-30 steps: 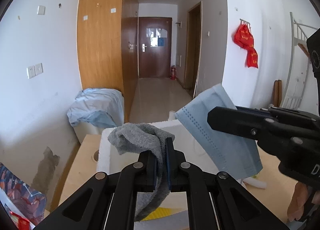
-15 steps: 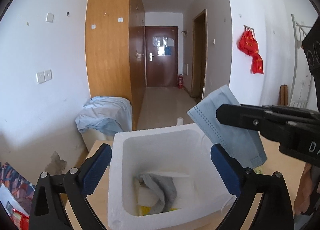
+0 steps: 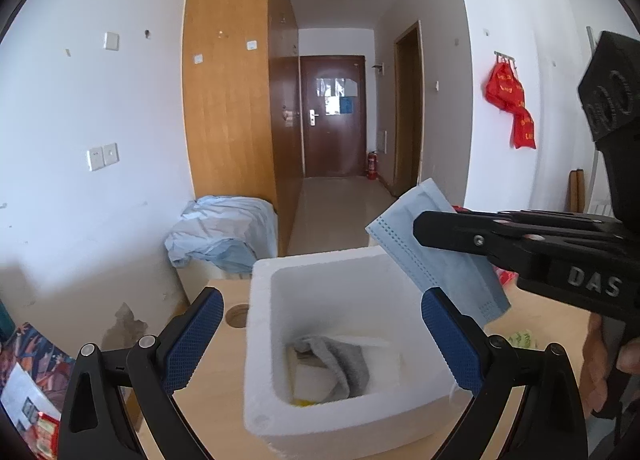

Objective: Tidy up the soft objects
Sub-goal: 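Release the grey sock into the foam box while the right gripper drops the mask in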

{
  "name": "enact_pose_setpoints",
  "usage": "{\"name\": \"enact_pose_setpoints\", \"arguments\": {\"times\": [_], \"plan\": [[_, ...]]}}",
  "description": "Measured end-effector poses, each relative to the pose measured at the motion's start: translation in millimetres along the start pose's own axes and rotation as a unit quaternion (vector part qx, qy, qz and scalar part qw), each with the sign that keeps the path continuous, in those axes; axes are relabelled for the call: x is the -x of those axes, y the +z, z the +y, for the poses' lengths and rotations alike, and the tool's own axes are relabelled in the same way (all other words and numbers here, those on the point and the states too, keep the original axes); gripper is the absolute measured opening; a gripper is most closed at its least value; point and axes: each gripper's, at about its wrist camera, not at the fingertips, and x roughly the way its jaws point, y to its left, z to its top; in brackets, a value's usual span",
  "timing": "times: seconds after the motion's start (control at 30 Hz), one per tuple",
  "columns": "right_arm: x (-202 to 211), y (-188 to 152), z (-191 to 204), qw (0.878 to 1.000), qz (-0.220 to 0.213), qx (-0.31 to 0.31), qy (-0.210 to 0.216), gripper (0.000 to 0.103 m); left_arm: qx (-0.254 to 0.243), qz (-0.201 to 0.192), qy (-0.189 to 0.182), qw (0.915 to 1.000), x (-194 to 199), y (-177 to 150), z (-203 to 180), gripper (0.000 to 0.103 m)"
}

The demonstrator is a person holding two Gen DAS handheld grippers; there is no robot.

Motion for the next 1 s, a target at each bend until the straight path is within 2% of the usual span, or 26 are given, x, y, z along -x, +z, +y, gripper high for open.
{"name": "enact_pose_setpoints", "arguments": {"times": [0.23,0.5,0.73,0.77,0.8,0.83,0.9,1.0], "plan": [[-11.4,7.4,4.1,1.000,-0.011,-0.001,0.019,0.011,0.006,0.005,0.025,0.9996,12.4,-8.7,18.0,0.099],[-28.6,-3.3,11.5,1.000,0.018,0.009,0.020,0.011,0.026,0.004,0.042,0.9988,27.3,-17.1,37.3,0.099],[-35.7,-4.4,10.2,0.999,0.031,0.005,0.014,0.013,0.026,0.006,0.050,0.9984,32.2,-20.2,39.5,0.099],[-36.0,-5.3,9.6,0.999,0.033,0.004,0.011,0.016,0.025,0.006,0.052,0.9983,33.0,-19.9,38.6,0.099],[-36.4,-5.2,8.9,0.999,0.034,0.003,0.009,0.031,0.025,0.005,0.053,0.9983,34.2,-20.2,39.1,0.099],[-36.0,-5.1,7.9,0.999,0.034,0.001,0.010,0.049,0.025,0.005,0.052,0.9983,35.0,-20.5,39.4,0.099],[-34.0,-4.4,7.5,1.000,0.027,-0.002,0.009,0.068,0.026,0.005,0.053,0.9983,36.9,-20.4,38.0,0.099],[-32.9,-3.0,9.1,1.000,0.025,0.004,-0.005,0.072,0.028,0.005,0.052,0.9983,38.1,-19.8,37.0,0.099]]}}
